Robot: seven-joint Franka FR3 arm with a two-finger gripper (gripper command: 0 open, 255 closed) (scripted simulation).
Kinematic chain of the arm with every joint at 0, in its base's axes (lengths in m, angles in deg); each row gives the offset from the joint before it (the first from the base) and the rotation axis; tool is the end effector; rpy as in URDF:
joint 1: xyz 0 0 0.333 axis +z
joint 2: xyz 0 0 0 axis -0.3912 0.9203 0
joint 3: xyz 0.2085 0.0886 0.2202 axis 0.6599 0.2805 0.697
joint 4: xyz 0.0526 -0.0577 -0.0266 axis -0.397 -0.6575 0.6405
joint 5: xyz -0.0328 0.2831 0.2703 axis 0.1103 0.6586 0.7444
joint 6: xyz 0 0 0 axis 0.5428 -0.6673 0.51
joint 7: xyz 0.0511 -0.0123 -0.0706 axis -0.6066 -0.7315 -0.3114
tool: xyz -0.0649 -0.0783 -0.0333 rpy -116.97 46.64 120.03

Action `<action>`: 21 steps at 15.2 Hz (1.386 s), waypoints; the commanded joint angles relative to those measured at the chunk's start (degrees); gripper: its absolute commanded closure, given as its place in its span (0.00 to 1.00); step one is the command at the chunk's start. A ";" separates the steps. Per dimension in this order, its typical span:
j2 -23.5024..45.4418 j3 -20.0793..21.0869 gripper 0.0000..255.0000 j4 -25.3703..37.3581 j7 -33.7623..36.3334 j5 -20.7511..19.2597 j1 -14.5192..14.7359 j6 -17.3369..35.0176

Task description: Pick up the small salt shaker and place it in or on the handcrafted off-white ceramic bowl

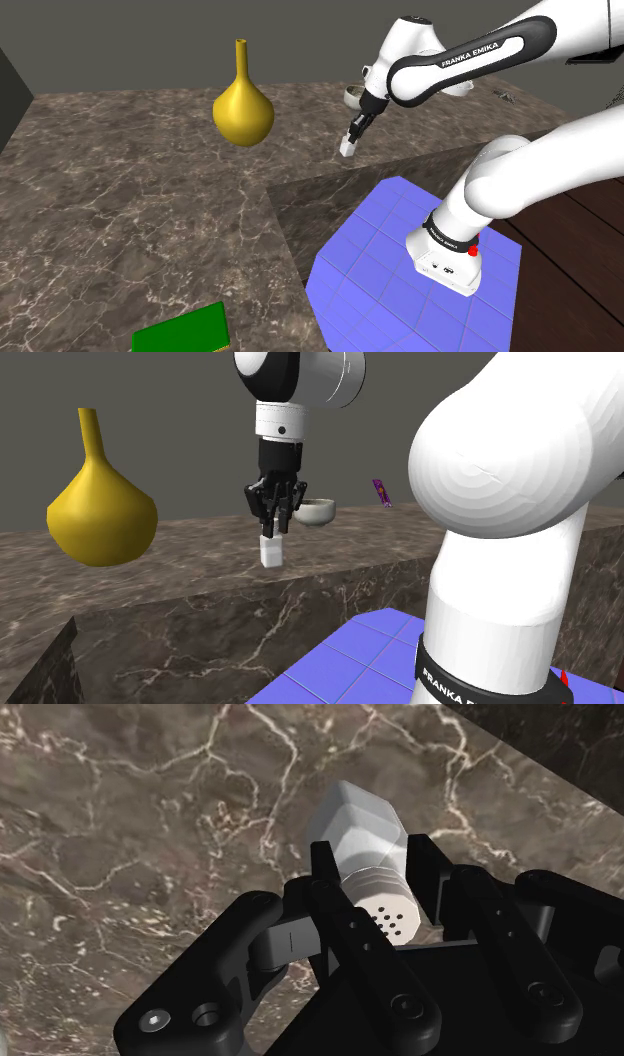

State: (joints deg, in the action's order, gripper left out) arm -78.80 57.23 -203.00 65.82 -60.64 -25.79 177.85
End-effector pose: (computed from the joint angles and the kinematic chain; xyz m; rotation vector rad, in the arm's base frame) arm 0.3403 -0.0486 0.3593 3.1233 0.0409 0.2220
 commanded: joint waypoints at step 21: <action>-6.73 0.71 1.00 7.13 0.07 0.47 0.11 -13.88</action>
State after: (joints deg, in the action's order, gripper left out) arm -85.25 57.87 -196.60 65.86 -60.23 -25.72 165.01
